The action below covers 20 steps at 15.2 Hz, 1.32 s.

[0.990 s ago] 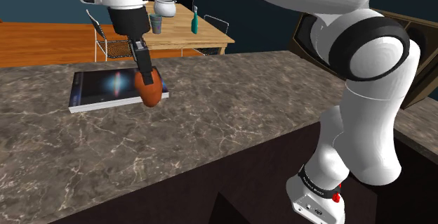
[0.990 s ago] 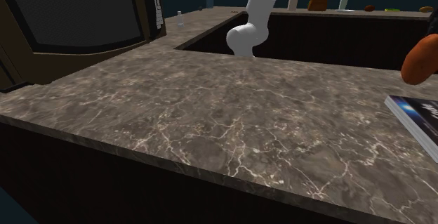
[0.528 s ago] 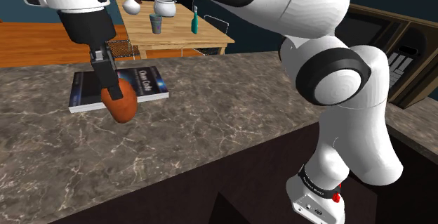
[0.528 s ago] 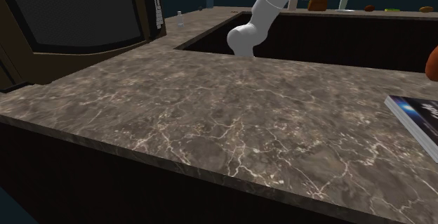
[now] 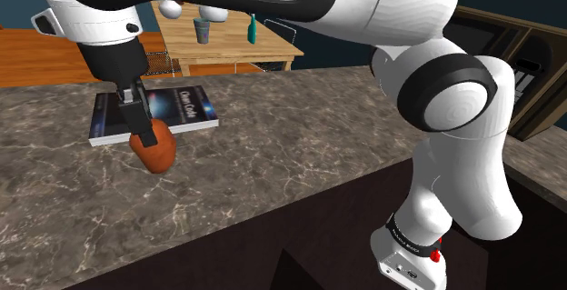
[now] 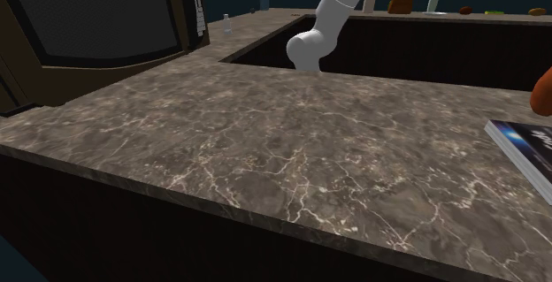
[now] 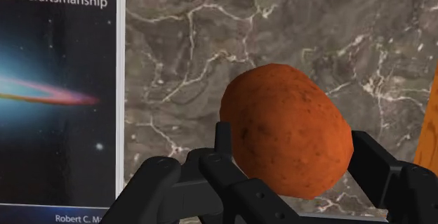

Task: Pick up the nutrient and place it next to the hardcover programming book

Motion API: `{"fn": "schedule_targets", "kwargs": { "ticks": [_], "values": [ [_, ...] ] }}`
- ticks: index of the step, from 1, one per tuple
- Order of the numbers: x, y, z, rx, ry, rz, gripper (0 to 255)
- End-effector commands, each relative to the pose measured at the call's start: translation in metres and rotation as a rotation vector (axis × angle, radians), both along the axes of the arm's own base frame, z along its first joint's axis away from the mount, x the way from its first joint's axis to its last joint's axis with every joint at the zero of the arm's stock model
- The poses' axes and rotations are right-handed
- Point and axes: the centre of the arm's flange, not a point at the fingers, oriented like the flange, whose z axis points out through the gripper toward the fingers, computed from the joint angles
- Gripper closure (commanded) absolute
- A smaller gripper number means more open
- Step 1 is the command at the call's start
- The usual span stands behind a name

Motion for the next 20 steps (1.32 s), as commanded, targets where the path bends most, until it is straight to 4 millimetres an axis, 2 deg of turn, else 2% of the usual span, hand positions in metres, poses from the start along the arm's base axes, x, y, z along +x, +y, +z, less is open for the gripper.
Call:
{"fn": "schedule_targets", "kwargs": {
  "ticks": [1, 7, 14, 15, 20],
  "values": [
    [-0.001, 0.001, -0.018, -0.008, 0.008, 0.000, 255],
    [-0.001, 0.001, -0.047, -0.008, 0.008, 0.000, 255],
    [-0.001, 0.001, -0.047, -0.008, 0.008, 0.000, 255],
    [-0.001, 0.000, -0.047, -0.008, 0.008, -0.001, 0],
    [-0.001, 0.001, -0.047, -0.008, 0.008, 0.000, 0]
  ]
}}
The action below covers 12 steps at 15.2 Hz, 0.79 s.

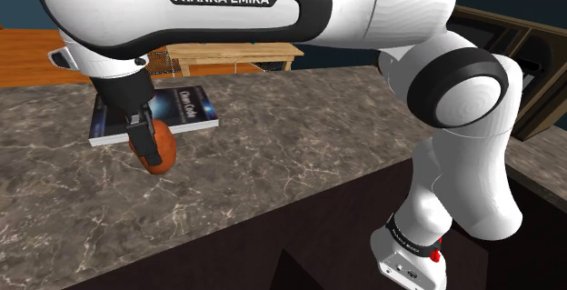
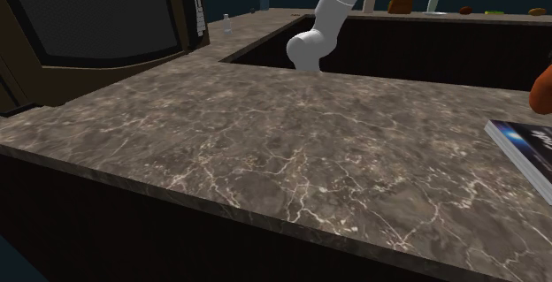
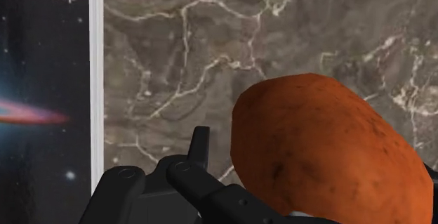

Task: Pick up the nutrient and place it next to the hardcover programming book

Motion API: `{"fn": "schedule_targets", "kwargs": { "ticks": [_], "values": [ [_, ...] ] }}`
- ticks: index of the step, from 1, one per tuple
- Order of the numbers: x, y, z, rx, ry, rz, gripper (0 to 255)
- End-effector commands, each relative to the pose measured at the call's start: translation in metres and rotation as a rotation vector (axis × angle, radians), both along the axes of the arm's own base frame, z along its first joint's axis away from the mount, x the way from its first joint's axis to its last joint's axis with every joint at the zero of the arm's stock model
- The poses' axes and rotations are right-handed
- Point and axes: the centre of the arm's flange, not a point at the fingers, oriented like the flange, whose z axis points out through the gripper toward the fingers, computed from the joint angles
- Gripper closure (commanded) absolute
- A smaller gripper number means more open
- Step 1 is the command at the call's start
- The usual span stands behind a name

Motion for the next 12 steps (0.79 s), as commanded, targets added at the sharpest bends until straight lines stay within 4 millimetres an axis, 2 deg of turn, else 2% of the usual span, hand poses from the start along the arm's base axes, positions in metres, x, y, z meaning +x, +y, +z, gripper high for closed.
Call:
{"fn": "schedule_targets", "kwargs": {
  "ticks": [1, 4, 12],
  "values": [
    [0.002, 0.002, 0.011, -0.002, 0.002, 0.000, 0],
    [0.005, 0.005, 0.048, -0.002, 0.002, 0.000, 0],
    [0.005, 0.005, 0.048, -0.002, 0.002, 0.000, 0]
  ]
}}
